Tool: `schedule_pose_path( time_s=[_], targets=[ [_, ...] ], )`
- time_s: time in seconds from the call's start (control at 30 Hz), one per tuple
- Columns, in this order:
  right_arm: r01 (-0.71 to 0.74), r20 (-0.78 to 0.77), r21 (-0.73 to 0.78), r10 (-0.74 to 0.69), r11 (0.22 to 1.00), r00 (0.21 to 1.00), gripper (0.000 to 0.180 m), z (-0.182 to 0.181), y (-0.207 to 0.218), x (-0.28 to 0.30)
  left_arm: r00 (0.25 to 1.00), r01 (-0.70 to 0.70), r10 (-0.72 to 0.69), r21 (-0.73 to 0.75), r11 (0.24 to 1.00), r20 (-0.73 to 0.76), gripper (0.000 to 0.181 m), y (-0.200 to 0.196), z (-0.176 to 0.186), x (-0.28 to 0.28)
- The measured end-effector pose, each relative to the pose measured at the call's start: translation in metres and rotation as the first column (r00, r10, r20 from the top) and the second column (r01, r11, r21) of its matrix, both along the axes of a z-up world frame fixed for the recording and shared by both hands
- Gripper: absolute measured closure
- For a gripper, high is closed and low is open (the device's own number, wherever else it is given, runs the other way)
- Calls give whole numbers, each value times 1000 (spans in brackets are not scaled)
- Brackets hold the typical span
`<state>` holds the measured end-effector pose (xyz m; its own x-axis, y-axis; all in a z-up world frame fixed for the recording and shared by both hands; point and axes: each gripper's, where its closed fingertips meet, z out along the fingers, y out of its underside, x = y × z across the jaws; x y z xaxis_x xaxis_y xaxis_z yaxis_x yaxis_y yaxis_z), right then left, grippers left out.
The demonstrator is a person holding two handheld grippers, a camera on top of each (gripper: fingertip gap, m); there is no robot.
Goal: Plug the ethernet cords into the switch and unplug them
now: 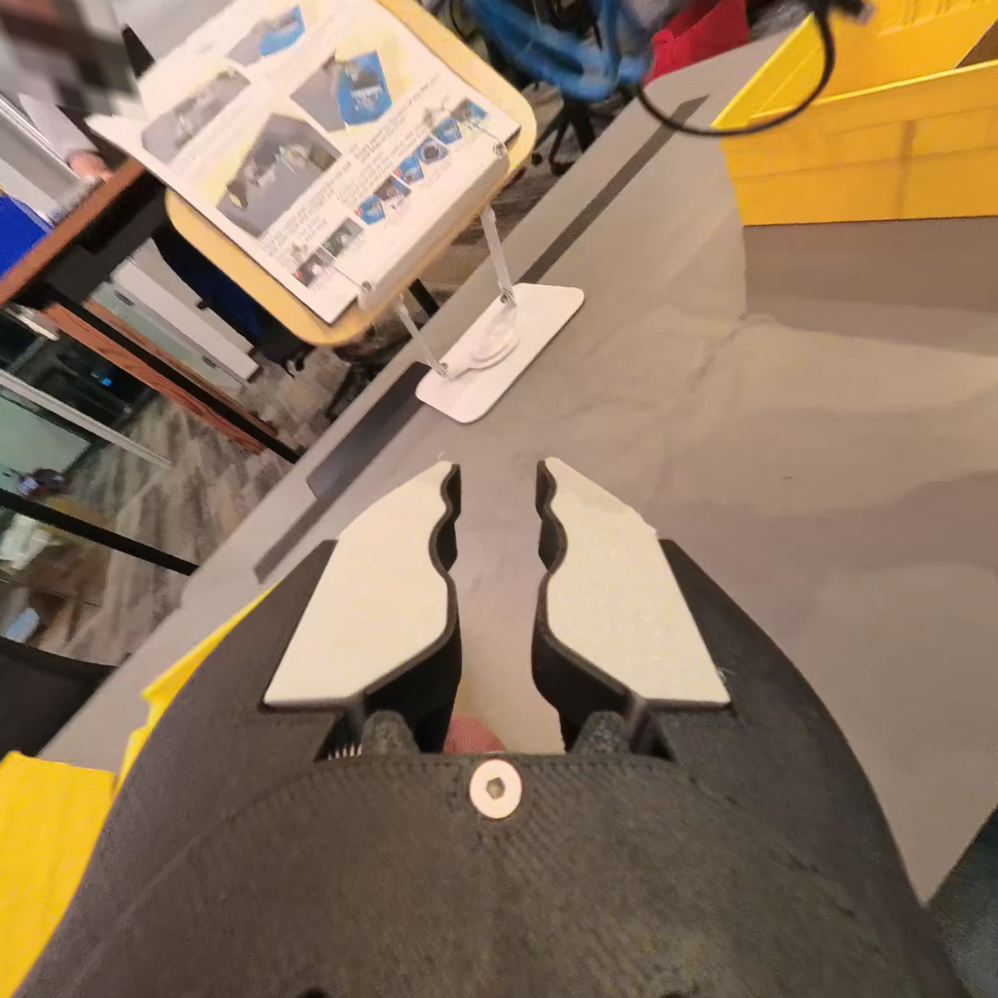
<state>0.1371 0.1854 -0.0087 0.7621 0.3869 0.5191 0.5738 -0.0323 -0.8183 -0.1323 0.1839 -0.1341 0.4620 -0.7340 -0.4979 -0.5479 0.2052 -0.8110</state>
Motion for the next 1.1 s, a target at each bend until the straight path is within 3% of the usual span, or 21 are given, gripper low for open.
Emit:
schedule_pose_path(
  time_s=[0.13,0.23,0.47,0.53,0.63,0.7,0.83,1.1],
  targets=[
    [78,-37,23,-78,997,996,118,36,-15,50,999,15,-18,-78,997,-42,153,1,-35,4],
    [177,-89,14,-175,984,981,118,43,-23,92,998,35,-41,-117,993,-53,153,0,-49,11],
    [215,-369,-41,-215,976,904,119,-16,-17,146,991,70,-86,-155,985,-102,153,-8,-74,24],
    [189,-508,-12,-169,982,845,118,-27,-13,155,990,69,-88,-166,984,-106,152,-8,-78,24],
    [203,-720,71,-90,977,688,119,-28,-14,178,990,67,-87,-181,981,-108,152,-8,-83,24],
    [224,-789,71,-83,972,608,119,-39,-14,194,990,63,-85,-183,981,-114,152,-7,-85,24],
    [263,-790,-39,-191,964,582,119,-88,-6,214,987,69,-95,-199,978,-128,152,-7,-93,26],
    [331,-496,-349,-472,877,728,119,-177,8,212,979,77,-111,-192,978,-172,151,-10,-103,31]
  ],
)
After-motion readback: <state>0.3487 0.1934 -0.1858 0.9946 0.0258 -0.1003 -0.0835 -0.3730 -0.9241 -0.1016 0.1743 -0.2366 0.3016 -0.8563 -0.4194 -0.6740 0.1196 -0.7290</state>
